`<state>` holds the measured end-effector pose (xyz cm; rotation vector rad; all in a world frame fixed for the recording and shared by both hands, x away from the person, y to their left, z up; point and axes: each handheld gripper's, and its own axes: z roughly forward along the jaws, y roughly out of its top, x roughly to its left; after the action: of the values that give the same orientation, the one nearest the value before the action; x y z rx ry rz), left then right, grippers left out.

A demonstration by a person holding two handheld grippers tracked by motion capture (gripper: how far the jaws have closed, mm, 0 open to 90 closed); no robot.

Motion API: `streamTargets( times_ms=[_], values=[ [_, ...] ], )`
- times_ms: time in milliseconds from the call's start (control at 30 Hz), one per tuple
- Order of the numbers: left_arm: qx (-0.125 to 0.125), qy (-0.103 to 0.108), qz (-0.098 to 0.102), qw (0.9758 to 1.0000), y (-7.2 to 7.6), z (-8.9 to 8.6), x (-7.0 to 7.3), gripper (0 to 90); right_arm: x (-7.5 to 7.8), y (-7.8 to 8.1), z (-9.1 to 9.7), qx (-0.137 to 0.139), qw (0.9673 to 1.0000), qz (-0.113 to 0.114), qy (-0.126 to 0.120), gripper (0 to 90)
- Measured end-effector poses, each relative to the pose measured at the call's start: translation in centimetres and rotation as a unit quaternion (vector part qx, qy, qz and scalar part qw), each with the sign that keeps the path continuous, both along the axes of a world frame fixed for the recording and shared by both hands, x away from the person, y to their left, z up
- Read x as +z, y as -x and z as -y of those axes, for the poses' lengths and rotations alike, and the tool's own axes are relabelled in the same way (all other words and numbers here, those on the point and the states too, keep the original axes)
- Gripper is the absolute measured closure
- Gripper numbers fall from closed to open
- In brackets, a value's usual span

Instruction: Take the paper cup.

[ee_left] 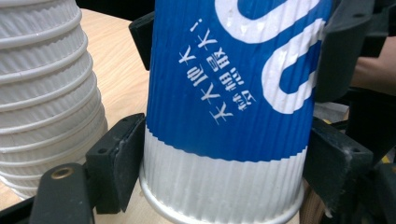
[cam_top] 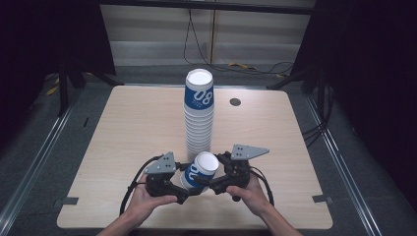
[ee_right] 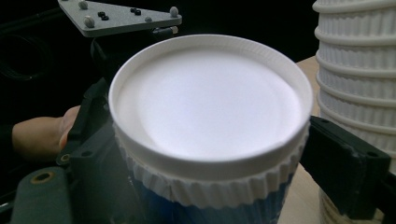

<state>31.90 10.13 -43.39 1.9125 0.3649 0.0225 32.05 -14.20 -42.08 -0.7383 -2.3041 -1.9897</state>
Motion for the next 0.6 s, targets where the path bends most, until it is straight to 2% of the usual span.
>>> streamTargets(
  times_ms=[367,600],
  values=[
    [0.017,-0.01,-0.015,0.9997,-0.6,-1.3,-0.5,21.0,0.2,-0.3,0.8,-0.005,0.9998,-0.016,0.012,14.0],
    [0.023,-0.026,-0.018,0.9992,-1.0,-1.9,-0.4,21.1,0.5,-0.5,1.2,-0.007,0.9994,-0.02,0.029,14.0]
  ],
)
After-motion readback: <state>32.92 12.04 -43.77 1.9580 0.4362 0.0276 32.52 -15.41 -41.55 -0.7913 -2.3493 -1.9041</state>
